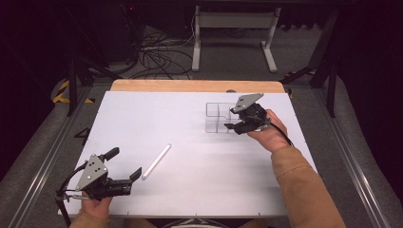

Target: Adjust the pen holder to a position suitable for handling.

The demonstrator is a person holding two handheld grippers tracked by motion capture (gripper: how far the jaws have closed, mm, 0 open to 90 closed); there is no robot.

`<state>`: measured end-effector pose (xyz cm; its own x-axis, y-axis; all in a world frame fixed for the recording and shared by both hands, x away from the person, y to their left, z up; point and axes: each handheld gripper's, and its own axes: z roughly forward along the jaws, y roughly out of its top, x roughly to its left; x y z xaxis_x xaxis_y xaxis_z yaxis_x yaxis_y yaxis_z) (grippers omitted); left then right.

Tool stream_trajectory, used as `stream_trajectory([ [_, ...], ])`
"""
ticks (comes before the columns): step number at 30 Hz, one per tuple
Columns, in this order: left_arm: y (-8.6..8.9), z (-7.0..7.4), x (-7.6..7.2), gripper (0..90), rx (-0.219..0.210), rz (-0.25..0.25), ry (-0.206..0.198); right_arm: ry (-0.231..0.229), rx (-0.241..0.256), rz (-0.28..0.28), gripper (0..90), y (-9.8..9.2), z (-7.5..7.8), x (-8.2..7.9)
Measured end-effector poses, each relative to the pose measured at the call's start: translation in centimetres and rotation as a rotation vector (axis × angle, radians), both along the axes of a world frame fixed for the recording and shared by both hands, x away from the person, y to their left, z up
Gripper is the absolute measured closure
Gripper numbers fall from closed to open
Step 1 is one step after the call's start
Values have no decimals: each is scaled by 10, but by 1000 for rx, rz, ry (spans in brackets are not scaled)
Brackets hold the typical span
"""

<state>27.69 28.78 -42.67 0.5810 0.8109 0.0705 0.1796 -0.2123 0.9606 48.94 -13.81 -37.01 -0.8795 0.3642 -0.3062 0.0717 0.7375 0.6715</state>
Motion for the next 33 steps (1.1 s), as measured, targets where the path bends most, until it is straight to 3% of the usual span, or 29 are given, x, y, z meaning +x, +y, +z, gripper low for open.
stream_trajectory([
  [5, 0, 0, 0, 26, 1, 0, 4, -16, -47, 18, 434, 8, -6, 6],
  [16, 0, -1, 1, 26, -8, -1, 12, -2, -70, 6, 515, 16, -20, 17],
  [22, 0, -2, 2, 26, -9, -4, 15, 27, -73, -3, 535, 23, -29, 25],
  [33, 1, -2, 2, 26, -7, -6, 16, 43, -160, 2, 563, 40, -34, 31],
])
